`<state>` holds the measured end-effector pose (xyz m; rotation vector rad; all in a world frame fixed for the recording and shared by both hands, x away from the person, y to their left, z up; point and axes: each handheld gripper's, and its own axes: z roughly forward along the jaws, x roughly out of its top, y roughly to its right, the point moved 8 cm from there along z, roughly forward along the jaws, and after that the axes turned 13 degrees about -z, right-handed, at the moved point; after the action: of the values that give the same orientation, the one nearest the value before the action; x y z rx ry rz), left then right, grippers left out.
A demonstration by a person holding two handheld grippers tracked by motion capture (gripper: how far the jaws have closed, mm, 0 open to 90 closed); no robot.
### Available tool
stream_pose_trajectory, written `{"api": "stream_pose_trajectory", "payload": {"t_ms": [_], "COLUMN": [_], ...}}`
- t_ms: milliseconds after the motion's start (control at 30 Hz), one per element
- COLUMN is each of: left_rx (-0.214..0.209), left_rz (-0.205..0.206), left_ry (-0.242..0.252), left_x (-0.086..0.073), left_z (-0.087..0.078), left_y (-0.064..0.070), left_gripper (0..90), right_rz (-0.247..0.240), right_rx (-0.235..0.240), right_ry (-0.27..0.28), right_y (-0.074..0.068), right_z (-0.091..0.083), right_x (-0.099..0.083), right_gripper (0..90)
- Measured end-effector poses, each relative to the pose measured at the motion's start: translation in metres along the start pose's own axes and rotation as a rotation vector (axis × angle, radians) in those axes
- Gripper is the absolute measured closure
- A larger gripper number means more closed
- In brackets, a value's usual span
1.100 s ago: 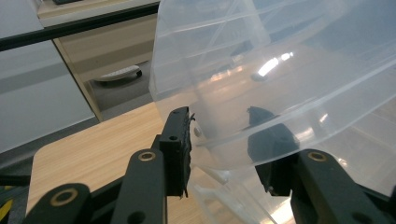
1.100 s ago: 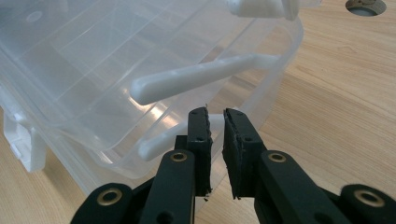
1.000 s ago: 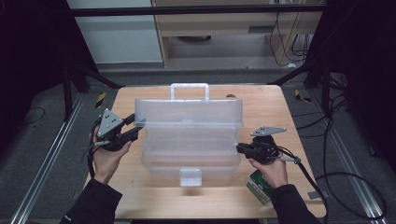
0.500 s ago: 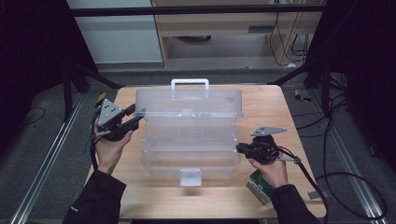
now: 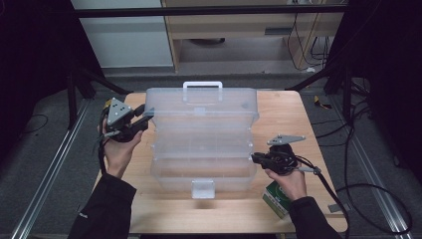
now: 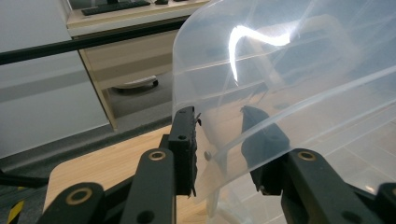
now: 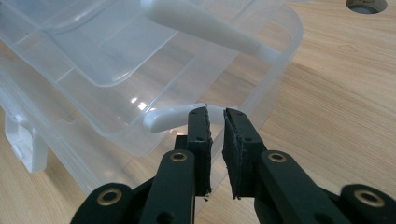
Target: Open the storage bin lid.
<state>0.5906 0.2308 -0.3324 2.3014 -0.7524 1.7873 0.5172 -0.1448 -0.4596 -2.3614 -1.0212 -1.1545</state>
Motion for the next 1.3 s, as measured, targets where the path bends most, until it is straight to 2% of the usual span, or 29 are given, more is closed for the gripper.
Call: {"api": "stream_pose_trajectory", "payload": {"t_ms": [200, 333, 500, 700, 1300], "left_rx": [0.018, 0.022, 0.047, 0.048, 0.069], "left_rz": [-0.001, 0.013, 0.003, 0.016, -0.031], "left_ry": [-0.005, -0.011, -0.017, -0.033, -0.03], "left_x": [0.004, 0.006, 0.007, 0.011, 0.018], "left_z": [0.005, 0.008, 0.012, 0.017, 0.033], "left_y": [-0.004, -0.006, -0.008, -0.01, -0.018], "left_gripper": [68.3, 70.0, 72.3, 73.7, 75.5], "right_rz": [0.0, 0.001, 0.001, 0.004, 0.007], "right_rx": [0.001, 0.002, 0.002, 0.003, 0.005], "right_ry": [-0.001, -0.001, -0.001, -0.001, -0.002], "right_y": [0.0, 0.0, 0.0, 0.0, 0.0], "right_z": [0.0, 0.0, 0.0, 0.0, 0.0], "right_x": [0.0, 0.0, 0.0, 0.0, 0.0], "right_gripper": [81.0, 81.0, 81.0, 81.0, 80.9]}}
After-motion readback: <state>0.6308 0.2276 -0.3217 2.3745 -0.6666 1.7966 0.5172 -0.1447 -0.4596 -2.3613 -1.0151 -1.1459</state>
